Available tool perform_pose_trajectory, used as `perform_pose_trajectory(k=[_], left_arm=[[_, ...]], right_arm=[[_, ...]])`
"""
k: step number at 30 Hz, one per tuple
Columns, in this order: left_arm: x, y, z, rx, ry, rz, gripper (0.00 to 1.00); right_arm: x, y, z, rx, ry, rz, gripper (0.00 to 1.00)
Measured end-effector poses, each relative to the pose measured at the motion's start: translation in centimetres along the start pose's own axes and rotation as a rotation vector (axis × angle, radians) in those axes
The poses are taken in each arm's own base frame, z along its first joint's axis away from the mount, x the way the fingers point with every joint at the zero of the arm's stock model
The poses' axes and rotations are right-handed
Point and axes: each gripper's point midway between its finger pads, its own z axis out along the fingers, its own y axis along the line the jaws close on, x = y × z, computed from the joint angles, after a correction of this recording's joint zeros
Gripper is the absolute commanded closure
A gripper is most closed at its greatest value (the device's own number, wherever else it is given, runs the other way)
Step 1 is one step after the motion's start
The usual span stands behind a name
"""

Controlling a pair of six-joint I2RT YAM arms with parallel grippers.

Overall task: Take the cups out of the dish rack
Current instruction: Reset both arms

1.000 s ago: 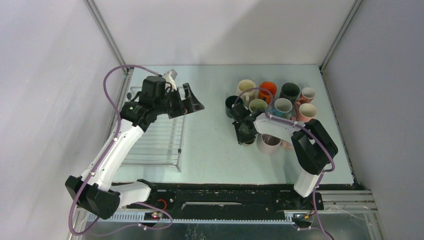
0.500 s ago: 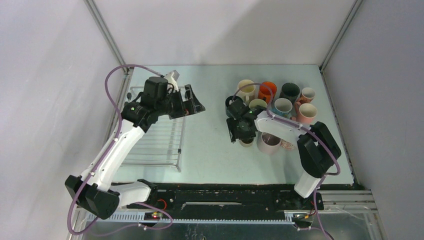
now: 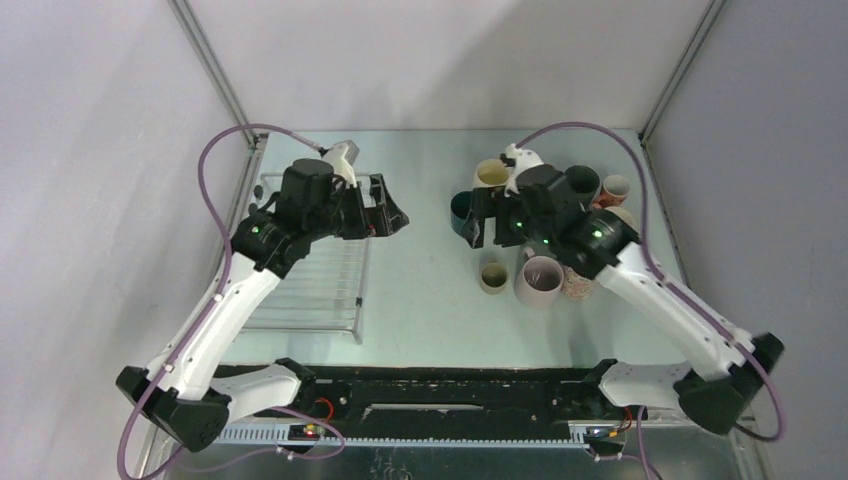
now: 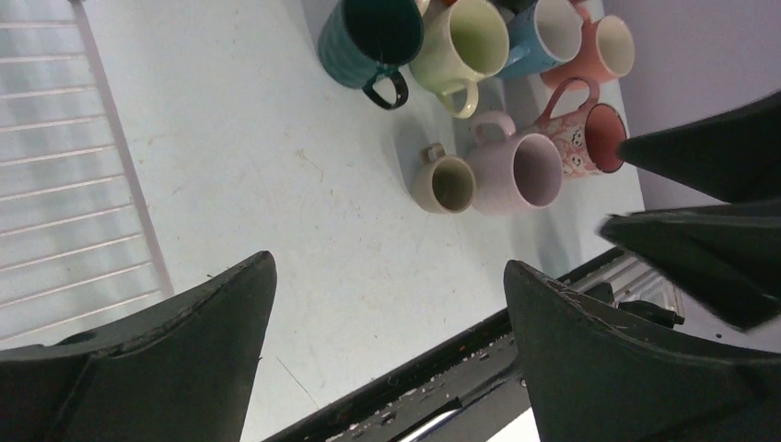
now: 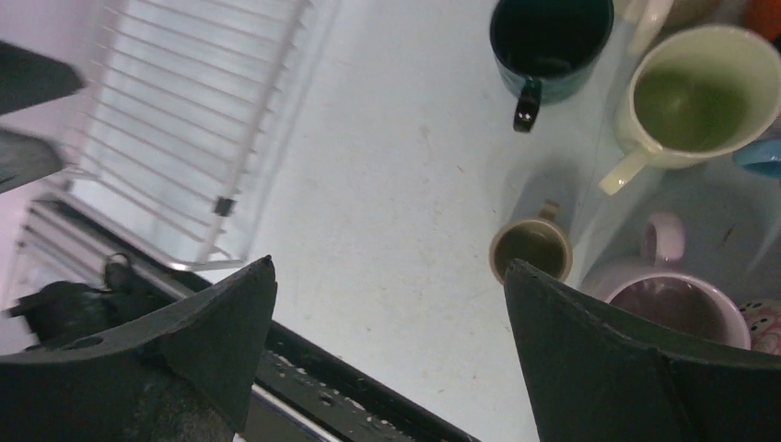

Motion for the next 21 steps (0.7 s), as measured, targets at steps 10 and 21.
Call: perform_pose_trajectory(k=[10, 21], left_arm=[[-2.6, -0.6, -3.7, 0.002, -0.154, 0.060, 0.00], [-4.8, -1.4, -7.4, 0.022, -0.294, 0.095, 0.00]], right_arm=[[-6.2, 2.6, -10.3, -0.201, -0.357, 0.026, 0.00], [-7.2, 2.5, -14.5, -0.253, -0.494, 0.039, 0.00]])
